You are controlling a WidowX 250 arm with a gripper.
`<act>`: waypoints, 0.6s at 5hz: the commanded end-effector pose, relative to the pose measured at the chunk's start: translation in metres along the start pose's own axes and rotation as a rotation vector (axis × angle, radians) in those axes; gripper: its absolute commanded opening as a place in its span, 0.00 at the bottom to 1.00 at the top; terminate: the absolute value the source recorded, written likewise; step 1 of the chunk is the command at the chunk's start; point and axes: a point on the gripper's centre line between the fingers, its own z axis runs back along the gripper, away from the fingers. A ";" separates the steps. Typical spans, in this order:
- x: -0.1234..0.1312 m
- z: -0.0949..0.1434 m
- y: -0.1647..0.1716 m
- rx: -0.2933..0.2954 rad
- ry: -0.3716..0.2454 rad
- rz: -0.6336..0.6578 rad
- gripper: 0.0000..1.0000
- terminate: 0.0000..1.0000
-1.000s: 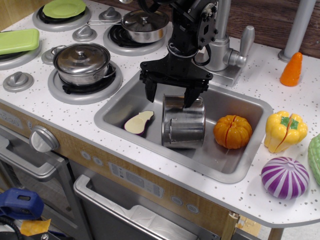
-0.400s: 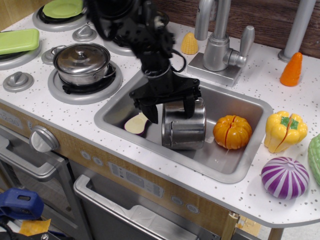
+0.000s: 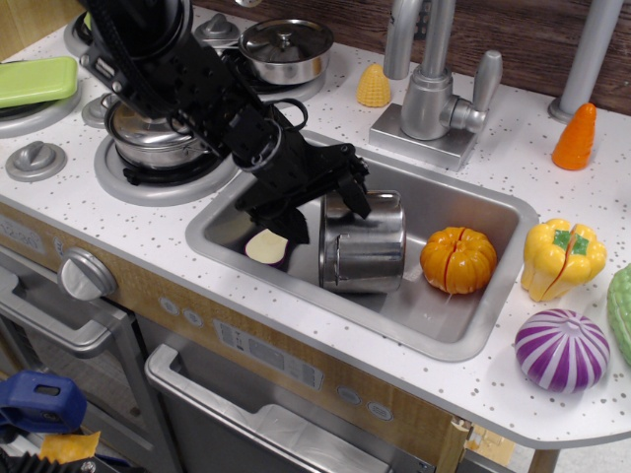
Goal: Flip pot upright in sink
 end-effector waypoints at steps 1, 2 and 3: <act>0.008 0.004 -0.008 -0.092 -0.023 -0.012 1.00 0.00; 0.005 0.001 -0.008 -0.145 -0.035 -0.003 1.00 0.00; 0.009 0.002 -0.005 -0.234 -0.022 0.028 1.00 0.00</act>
